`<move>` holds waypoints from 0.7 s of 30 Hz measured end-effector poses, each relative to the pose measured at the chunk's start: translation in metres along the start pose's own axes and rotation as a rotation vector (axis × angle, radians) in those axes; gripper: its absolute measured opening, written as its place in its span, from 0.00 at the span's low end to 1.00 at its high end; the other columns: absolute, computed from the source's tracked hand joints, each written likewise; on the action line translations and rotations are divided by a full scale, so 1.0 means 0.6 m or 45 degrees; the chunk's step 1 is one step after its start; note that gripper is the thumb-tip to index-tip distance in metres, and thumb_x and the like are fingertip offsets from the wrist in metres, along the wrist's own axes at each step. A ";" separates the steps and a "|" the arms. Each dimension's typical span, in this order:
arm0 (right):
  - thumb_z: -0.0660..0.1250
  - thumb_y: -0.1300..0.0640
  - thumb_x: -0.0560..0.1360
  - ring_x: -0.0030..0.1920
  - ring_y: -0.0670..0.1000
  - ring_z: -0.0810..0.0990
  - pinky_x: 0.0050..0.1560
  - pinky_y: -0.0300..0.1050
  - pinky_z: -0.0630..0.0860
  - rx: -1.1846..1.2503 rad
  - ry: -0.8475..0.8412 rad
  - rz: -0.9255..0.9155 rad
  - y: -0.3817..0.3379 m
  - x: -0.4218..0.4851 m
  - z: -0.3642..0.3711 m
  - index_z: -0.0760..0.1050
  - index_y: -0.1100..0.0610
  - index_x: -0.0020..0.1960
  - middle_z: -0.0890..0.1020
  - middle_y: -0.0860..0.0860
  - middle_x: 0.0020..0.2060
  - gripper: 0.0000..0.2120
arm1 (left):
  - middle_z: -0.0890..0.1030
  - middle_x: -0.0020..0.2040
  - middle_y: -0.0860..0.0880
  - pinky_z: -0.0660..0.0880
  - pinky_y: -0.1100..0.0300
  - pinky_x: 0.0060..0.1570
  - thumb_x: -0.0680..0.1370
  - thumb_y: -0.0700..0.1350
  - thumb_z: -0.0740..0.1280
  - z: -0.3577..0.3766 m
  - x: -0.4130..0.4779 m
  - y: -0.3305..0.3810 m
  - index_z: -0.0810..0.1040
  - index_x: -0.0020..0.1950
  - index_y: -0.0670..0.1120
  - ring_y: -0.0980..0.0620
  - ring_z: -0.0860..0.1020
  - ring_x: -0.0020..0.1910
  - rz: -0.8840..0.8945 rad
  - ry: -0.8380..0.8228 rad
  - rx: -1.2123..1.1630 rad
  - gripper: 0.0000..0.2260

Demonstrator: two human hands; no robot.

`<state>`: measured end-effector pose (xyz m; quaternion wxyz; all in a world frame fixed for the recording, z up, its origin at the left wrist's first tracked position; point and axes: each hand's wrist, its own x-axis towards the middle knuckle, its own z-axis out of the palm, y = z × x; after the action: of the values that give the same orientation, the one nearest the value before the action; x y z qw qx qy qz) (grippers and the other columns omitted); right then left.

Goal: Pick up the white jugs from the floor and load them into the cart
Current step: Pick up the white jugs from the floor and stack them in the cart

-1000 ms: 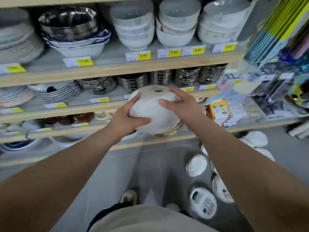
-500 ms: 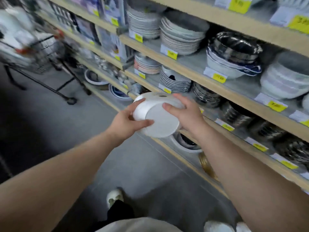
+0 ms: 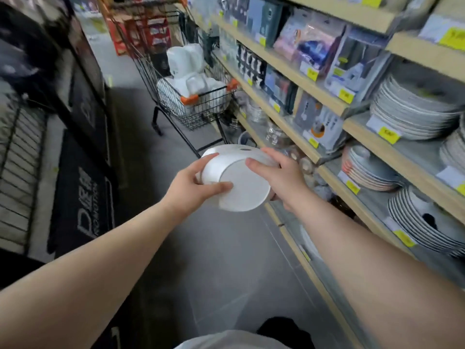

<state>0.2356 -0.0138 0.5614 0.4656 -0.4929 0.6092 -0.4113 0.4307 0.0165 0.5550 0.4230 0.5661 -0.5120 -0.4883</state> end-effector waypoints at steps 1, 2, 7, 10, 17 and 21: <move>0.75 0.35 0.56 0.58 0.53 0.80 0.58 0.60 0.78 -0.004 -0.041 -0.010 -0.011 0.027 0.020 0.74 0.42 0.65 0.79 0.47 0.61 0.38 | 0.81 0.56 0.54 0.78 0.57 0.57 0.67 0.42 0.80 -0.020 0.020 0.000 0.76 0.66 0.55 0.58 0.81 0.52 -0.002 0.040 -0.004 0.30; 0.76 0.36 0.59 0.59 0.53 0.79 0.58 0.58 0.78 -0.018 -0.088 -0.021 -0.022 0.056 0.040 0.74 0.43 0.66 0.78 0.47 0.61 0.37 | 0.81 0.56 0.54 0.78 0.57 0.57 0.66 0.42 0.80 -0.039 0.041 -0.001 0.77 0.66 0.55 0.58 0.81 0.53 -0.004 0.077 -0.003 0.30; 0.76 0.43 0.68 0.61 0.52 0.78 0.59 0.55 0.77 -0.055 -0.253 -0.098 -0.065 0.225 0.131 0.73 0.46 0.68 0.77 0.48 0.63 0.31 | 0.81 0.59 0.55 0.78 0.61 0.56 0.66 0.46 0.80 -0.123 0.172 -0.007 0.76 0.66 0.56 0.61 0.80 0.53 0.019 0.257 0.010 0.30; 0.76 0.43 0.68 0.61 0.50 0.77 0.62 0.55 0.76 -0.060 -0.350 -0.167 -0.101 0.332 0.183 0.74 0.47 0.68 0.77 0.47 0.63 0.31 | 0.80 0.59 0.55 0.77 0.69 0.49 0.67 0.45 0.79 -0.164 0.256 0.006 0.75 0.67 0.56 0.65 0.80 0.50 0.036 0.385 -0.010 0.30; 0.75 0.33 0.58 0.62 0.48 0.77 0.65 0.51 0.74 -0.117 -0.548 -0.308 -0.187 0.545 0.317 0.75 0.45 0.65 0.78 0.46 0.62 0.38 | 0.79 0.58 0.57 0.78 0.67 0.48 0.69 0.46 0.78 -0.257 0.417 0.032 0.74 0.68 0.58 0.67 0.80 0.47 0.027 0.648 -0.077 0.29; 0.75 0.37 0.62 0.64 0.49 0.75 0.64 0.55 0.74 -0.100 -0.663 -0.300 -0.214 0.635 0.401 0.73 0.47 0.68 0.76 0.46 0.63 0.37 | 0.79 0.58 0.57 0.79 0.64 0.51 0.69 0.48 0.78 -0.333 0.496 0.029 0.74 0.68 0.60 0.64 0.80 0.49 -0.007 0.702 -0.043 0.29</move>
<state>0.4667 -0.4210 0.5685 0.5358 -0.6669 0.4232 -0.2983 0.6243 -0.2853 0.5694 0.5543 0.6720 -0.3678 -0.3253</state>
